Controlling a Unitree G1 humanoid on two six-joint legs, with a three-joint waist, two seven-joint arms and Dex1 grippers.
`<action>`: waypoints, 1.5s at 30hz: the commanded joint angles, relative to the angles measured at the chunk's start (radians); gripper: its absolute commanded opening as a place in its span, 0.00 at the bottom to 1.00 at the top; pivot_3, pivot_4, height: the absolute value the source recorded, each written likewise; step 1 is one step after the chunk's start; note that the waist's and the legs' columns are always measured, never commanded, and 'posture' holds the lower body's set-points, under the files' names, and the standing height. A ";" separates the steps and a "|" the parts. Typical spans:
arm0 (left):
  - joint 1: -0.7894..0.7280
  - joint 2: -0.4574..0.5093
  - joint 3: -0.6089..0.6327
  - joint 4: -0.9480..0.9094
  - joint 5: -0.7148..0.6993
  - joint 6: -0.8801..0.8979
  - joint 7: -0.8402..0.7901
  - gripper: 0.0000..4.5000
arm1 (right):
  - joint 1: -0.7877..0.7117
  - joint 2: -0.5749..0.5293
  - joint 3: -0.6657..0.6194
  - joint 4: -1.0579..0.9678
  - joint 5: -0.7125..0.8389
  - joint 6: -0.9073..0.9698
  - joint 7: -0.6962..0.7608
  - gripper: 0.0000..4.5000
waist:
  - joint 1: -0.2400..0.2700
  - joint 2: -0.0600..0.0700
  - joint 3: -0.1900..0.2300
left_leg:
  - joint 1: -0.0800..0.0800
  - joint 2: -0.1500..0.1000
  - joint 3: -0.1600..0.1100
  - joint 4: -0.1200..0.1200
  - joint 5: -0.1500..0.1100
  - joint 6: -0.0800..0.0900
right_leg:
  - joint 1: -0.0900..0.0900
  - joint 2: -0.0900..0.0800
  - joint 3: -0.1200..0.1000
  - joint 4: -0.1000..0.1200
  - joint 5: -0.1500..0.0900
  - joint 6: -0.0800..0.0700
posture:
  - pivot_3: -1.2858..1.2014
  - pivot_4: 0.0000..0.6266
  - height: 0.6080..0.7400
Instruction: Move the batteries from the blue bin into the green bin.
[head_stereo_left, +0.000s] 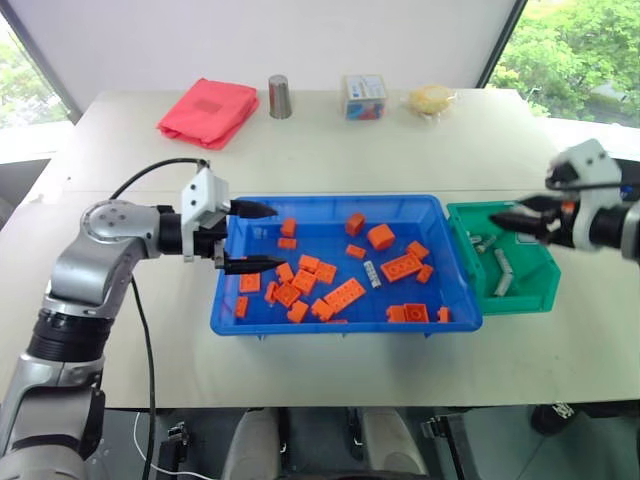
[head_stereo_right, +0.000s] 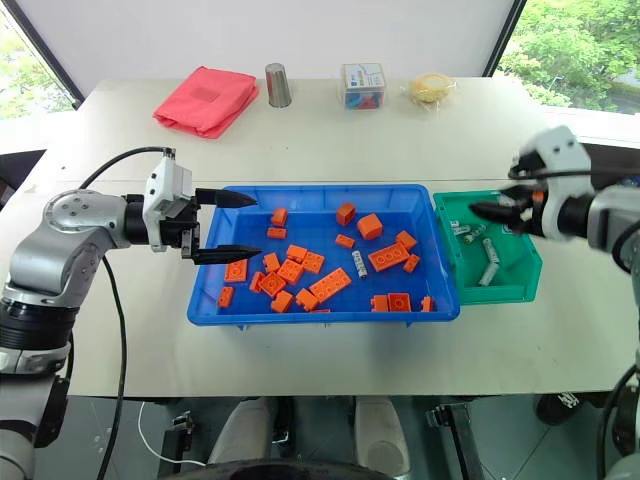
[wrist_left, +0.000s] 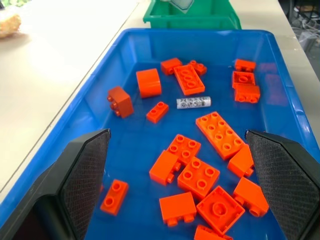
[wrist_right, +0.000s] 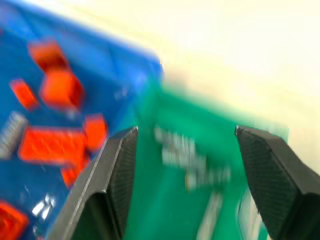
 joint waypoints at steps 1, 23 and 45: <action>-0.005 0.013 0.020 -0.031 -0.007 -0.001 0.005 1.00 | -0.088 0.091 0.093 -0.067 0.053 0.042 0.007 0.73 | 0.001 0.000 0.000 | 0.000 0.000 0.000 0.000 0.000 0.000 | 0.000 0.000 0.000 0.000 0.000 0.000 | 0.52 0.24 0.97; 0.030 0.043 0.050 -0.093 -0.033 0.043 0.047 1.00 | 0.093 0.395 0.385 -0.182 -0.033 0.057 -0.201 0.73 | 0.003 -0.001 -0.001 | -0.003 -0.001 0.000 0.002 0.000 0.000 | -0.001 -0.001 -0.001 0.000 0.001 0.002 | 0.52 0.24 0.97; 0.029 0.036 0.040 -0.059 -0.027 0.016 0.027 1.00 | -0.009 0.253 0.075 -0.234 0.087 0.114 -0.048 0.01 | 0.010 -0.001 -0.001 | -0.002 -0.001 0.000 0.002 0.000 0.000 | 0.000 -0.002 -0.001 0.000 0.002 0.003 | 0.52 0.24 0.97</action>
